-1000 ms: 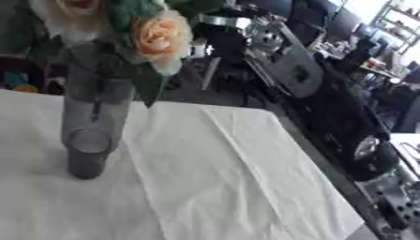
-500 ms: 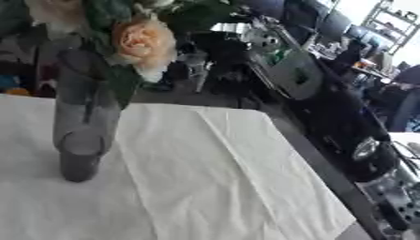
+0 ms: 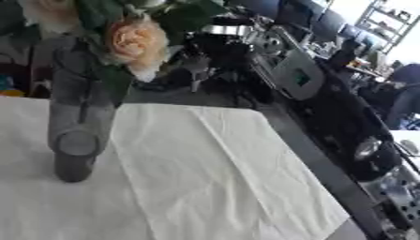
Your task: Arrange flowers into the vase.
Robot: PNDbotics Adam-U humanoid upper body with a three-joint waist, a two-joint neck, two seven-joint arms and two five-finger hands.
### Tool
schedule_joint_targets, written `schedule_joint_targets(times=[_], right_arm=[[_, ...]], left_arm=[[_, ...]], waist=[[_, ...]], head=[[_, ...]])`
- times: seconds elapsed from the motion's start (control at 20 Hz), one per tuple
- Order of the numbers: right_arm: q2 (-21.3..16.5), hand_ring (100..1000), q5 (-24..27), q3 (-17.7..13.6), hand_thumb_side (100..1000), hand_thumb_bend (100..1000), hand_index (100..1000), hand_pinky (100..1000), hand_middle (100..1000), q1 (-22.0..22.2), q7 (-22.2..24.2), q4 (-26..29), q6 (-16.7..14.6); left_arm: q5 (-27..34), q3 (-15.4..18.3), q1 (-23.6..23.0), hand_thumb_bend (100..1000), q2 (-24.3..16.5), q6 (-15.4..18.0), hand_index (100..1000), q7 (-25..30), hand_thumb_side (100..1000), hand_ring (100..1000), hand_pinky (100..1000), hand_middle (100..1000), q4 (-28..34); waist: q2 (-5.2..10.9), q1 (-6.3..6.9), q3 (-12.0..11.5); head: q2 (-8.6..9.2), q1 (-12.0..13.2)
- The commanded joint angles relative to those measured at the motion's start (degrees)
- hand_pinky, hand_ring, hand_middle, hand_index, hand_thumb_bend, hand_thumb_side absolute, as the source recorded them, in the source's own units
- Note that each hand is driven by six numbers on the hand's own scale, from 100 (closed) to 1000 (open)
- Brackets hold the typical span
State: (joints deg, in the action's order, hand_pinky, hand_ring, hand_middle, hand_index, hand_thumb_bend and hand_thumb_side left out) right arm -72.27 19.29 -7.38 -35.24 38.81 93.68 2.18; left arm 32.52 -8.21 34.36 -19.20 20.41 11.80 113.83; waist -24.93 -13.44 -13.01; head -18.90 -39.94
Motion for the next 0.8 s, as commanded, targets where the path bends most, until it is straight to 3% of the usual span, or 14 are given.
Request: schedule_joint_targets(times=[0.05,0.3,0.8], right_arm=[[-1.8,1000,-0.2,-1.4,514,946,1000,865,1000,0.1,0.2,-0.4,-0.8],[-2.4,1000,0.7,-2.7,495,943,1000,863,1000,3.1,-0.3,0.1,-1.8],[-3.3,1000,4.1,-6.1,492,922,1000,848,1000,10.8,-3.4,7.7,-3.5]], left_arm=[[0.2,0.5,0.5,100,-1.4,0.2,923,-0.2,870,756,747,826,0.8],[0.1,1.0,0.2,100,-1.6,0.6,923,-0.7,870,756,747,826,0.8],[-1.0,2.1,-0.5,100,-1.4,1.5,927,-2.7,869,760,748,836,0.8]], waist=[[1.82,0.50,0.3],[1.77,1.08,1.5],[0.86,4.27,7.4]], head=[[-0.47,0.3],[-0.60,1.2],[-0.02,6.0]])
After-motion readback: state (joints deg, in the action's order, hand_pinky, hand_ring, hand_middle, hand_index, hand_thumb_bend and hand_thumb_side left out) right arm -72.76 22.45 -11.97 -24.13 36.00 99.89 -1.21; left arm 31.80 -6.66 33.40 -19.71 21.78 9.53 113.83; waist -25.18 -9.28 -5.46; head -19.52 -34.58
